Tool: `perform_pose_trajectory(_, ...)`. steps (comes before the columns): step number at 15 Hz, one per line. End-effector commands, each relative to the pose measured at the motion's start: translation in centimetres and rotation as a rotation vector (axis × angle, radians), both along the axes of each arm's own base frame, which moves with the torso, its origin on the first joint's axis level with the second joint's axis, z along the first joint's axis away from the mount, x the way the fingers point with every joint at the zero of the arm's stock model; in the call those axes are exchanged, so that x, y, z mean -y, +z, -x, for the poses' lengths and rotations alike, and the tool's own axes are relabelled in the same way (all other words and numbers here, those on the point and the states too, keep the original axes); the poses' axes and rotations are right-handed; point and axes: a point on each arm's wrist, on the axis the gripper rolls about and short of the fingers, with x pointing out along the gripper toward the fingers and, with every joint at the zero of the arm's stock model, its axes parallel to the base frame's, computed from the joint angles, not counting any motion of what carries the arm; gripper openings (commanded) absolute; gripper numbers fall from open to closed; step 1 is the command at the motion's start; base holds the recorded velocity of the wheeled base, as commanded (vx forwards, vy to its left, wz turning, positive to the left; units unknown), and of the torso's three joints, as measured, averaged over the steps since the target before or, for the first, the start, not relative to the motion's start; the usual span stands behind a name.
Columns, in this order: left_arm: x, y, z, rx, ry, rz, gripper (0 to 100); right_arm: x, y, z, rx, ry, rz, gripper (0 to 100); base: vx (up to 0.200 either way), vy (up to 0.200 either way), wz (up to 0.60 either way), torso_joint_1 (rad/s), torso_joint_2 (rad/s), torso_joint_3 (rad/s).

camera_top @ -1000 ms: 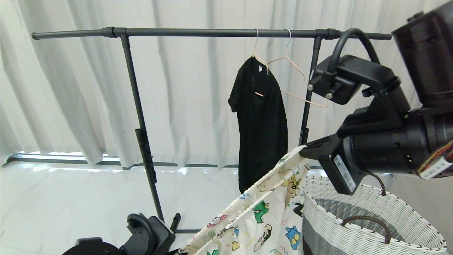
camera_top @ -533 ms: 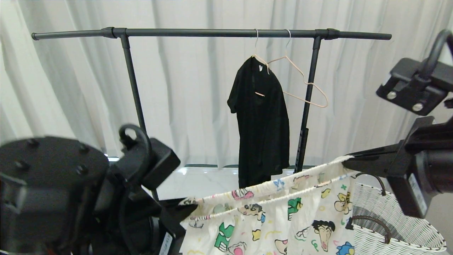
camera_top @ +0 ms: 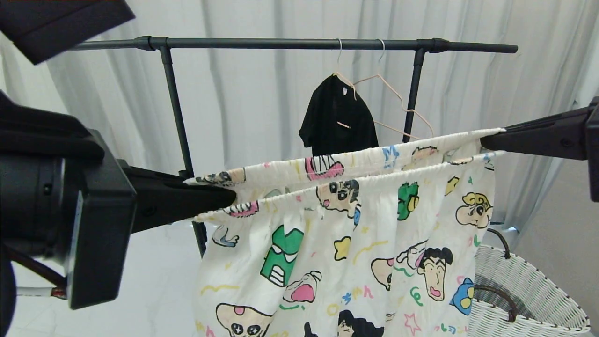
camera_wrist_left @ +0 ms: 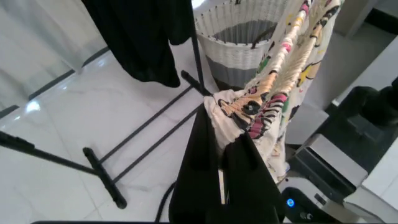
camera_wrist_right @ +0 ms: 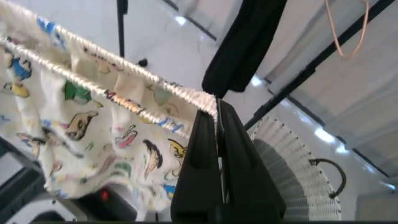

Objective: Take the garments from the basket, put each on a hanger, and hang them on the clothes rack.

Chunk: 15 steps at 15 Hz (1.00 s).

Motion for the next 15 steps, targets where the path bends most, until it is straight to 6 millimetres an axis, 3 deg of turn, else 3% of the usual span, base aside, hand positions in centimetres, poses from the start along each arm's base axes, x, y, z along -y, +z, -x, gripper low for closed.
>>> perform_pose_trajectory(1, 0.8, -0.2, -0.6, 0.021, 0.006, -0.034, 0, 0.8, 0.4, 0.6, -0.006, 0.008, 0.008, 0, 0.0, 0.0, 0.0, 0.0, 0.0, 0.0)
perform_pose_trajectory(4, 3.4, 0.8, -2.6, 0.147, 0.007, 0.102, 0, 3.5, 0.4, 3.8, -0.049, 0.171, 0.048, 0, 0.0, 0.0, 0.0, 0.0, 0.0, 0.0)
perform_pose_trajectory(8, 4.9, 0.9, -3.8, 0.213, -0.008, 0.119, 0, 2.0, 0.1, 5.0, -0.063, 0.312, 0.069, 0, 0.0, 0.0, 0.0, 0.0, 0.0, 0.0)
perform_pose_trajectory(12, 4.0, 1.1, -3.1, 0.216, -0.005, 0.117, 0, 2.0, 0.1, 4.5, -0.064, 0.271, 0.069, 0, 0.0, 0.0, 0.0, 0.0, 0.0, 0.0)
perform_pose_trajectory(15, 1.4, 0.2, -0.7, 0.102, -0.034, -0.028, 0, 1.1, 0.8, 2.5, -0.039, 0.18, 0.032, 0, 0.0, 0.0, 0.0, 0.0, 0.0, 0.0)
